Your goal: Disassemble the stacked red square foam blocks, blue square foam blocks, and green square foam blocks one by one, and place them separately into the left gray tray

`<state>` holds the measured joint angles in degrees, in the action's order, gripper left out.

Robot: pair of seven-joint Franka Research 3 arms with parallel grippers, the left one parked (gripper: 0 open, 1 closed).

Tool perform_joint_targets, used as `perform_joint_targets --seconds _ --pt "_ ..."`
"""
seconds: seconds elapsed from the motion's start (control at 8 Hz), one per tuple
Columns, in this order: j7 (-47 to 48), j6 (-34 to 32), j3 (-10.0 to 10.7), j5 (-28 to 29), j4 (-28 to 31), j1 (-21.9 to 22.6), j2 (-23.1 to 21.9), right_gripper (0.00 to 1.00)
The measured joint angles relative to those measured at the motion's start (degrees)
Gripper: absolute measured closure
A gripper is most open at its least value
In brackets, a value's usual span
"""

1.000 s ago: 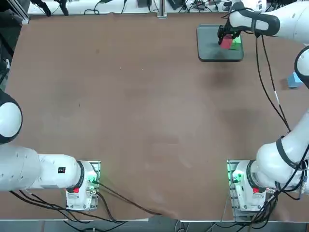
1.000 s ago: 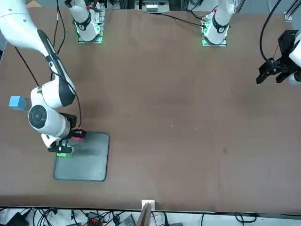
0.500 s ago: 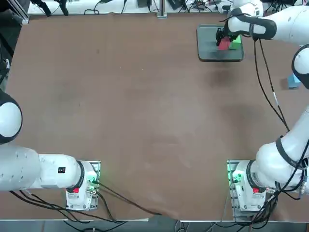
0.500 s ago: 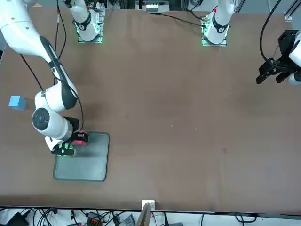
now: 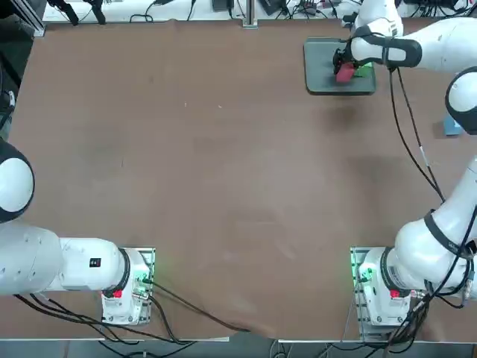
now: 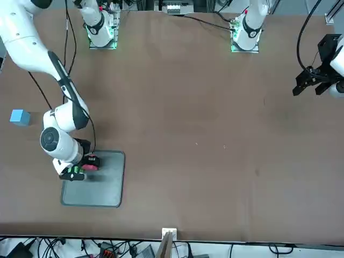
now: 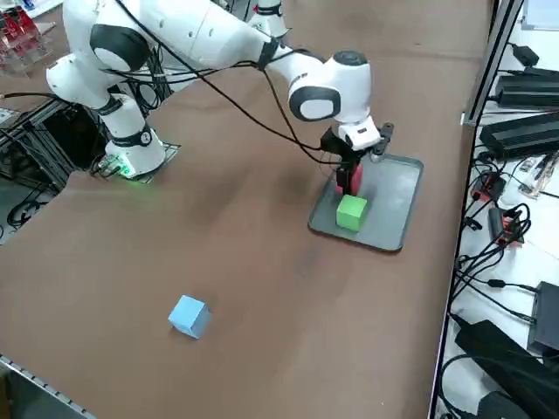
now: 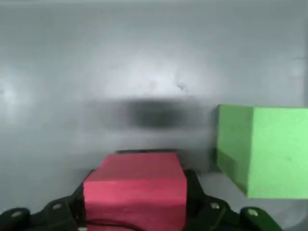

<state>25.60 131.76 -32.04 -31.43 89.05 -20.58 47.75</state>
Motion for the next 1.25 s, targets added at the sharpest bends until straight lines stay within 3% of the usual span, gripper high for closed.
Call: perform_joint_targets --seconds 0.12,0.25,0.38,0.88,1.25 --pt "1.1 0.5 0.0 -0.3 0.0 0.5 0.2 0.21" --pt "1.6 0.6 0.0 -0.6 0.0 1.1 0.3 0.07" --pt "1.6 0.6 0.0 -0.9 0.0 1.3 0.4 0.00" --pt "1.7 -0.5 -0.1 -1.2 -0.9 1.4 0.0 0.00" --pt "1.7 -10.5 -3.1 -1.1 -2.7 1.5 -7.0 0.00"
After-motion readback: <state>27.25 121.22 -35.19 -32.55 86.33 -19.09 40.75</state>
